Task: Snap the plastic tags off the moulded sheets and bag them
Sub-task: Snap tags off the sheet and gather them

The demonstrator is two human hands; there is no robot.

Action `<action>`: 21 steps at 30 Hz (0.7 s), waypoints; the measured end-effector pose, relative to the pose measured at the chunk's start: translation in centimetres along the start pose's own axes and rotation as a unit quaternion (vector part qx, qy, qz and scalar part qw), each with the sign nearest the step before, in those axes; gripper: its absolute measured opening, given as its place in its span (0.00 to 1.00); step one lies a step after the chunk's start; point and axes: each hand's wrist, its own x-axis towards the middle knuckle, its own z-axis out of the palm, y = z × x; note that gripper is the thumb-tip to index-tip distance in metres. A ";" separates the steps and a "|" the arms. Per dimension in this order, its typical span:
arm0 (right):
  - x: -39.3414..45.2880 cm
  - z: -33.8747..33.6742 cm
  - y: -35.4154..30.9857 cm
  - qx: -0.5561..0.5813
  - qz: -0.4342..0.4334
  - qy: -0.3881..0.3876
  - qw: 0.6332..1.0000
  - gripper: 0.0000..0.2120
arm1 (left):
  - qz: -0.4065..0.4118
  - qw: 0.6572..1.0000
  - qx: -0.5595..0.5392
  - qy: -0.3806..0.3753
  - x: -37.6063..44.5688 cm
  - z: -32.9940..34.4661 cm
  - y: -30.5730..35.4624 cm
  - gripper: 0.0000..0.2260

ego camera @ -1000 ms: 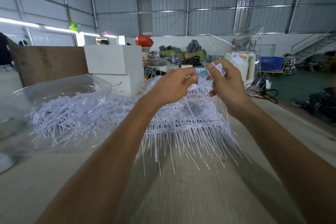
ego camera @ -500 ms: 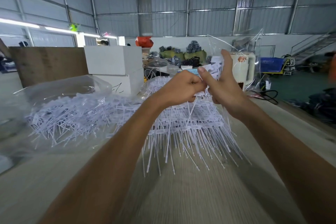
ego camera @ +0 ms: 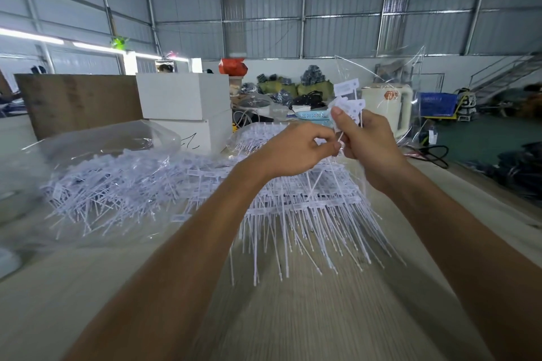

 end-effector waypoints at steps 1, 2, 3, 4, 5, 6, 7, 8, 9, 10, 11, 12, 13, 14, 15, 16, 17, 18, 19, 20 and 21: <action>0.0 0.0 0.0 0.001 0.007 -0.006 1.000 0.11 | 0.002 1.000 0.000 -0.003 0.0 0.0 0.1 0.11; 0.0 0.1 -0.1 0.007 0.016 -0.011 1.000 0.12 | 0.004 1.000 0.003 -0.004 0.0 0.0 0.1 0.11; 0.0 0.0 -0.1 0.023 0.021 -0.014 0.999 0.13 | 0.004 1.000 0.011 -0.002 0.0 -0.1 0.1 0.12; 0.0 0.0 -0.2 0.047 0.025 -0.013 0.999 0.13 | -0.001 1.000 0.023 0.004 0.1 -0.3 0.0 0.13; 0.0 -0.1 -0.3 0.062 0.028 -0.005 0.998 0.12 | -0.008 0.999 0.033 0.012 0.0 -0.5 -0.2 0.14; 0.0 -0.3 -0.4 0.069 0.033 0.008 0.997 0.12 | -0.014 0.999 0.036 0.022 0.0 -0.7 -0.4 0.15; 0.0 -0.4 -0.4 0.070 0.039 0.022 0.997 0.12 | -0.018 0.999 0.032 0.030 -0.1 -1.0 -0.6 0.16; 0.0 -0.4 -0.3 0.069 0.044 0.031 0.996 0.12 | -0.021 0.999 0.022 0.037 -0.2 -1.2 -0.8 0.16; -0.1 -0.5 -0.3 0.068 0.047 0.037 0.996 0.13 | -0.022 0.999 0.015 0.041 -0.3 -1.4 -0.9 0.16; -0.1 -0.5 -0.1 0.067 0.048 0.041 0.996 0.12 | -0.022 0.999 0.011 0.041 -0.3 -1.5 -0.9 0.16; 0.0 -0.5 0.0 0.061 0.044 0.048 0.996 0.11 | -0.022 0.999 0.010 0.041 -0.4 -1.5 -0.9 0.16; 0.0 -0.5 0.2 0.047 0.040 0.054 0.997 0.10 | -0.022 0.999 0.011 0.040 -0.3 -1.4 -0.9 0.16; 0.1 -0.5 0.4 0.023 0.034 0.057 0.998 0.09 | -0.024 0.999 0.012 0.039 -0.3 -1.4 -0.9 0.16; 0.2 -0.5 0.5 -0.002 0.027 0.054 0.998 0.07 | -0.025 0.999 0.012 0.039 -0.2 -1.3 -0.9 0.16; 0.3 -0.5 0.6 -0.026 0.020 0.045 0.998 0.04 | -0.026 0.999 0.014 0.039 -0.2 -1.3 -1.0 0.16; 0.4 -0.5 0.7 -0.044 0.019 0.032 0.998 0.02 | -0.027 0.999 0.017 0.041 -0.1 -1.3 -1.1 0.16; 0.4 -0.5 0.8 -0.055 0.021 0.020 0.998 0.03 | -0.027 0.998 0.022 0.045 -0.1 -1.3 -1.2 0.17; 0.4 -0.4 0.8 -0.055 0.028 0.011 0.998 0.05 | -0.025 0.998 0.029 0.051 -0.1 -1.4 -1.3 0.18; 0.4 -0.3 0.8 -0.049 0.036 0.006 0.998 0.06 | -0.023 0.997 0.036 0.056 -0.1 -1.4 -1.3 0.18; 0.2 -0.2 0.7 -0.042 0.043 0.001 0.998 0.08 | -0.023 0.997 0.042 0.061 -0.1 -1.5 -1.4 0.17; 0.2 -0.1 0.6 -0.034 0.048 -0.004 0.998 0.09 | -0.023 0.997 0.046 0.064 -0.1 -1.6 -1.4 0.16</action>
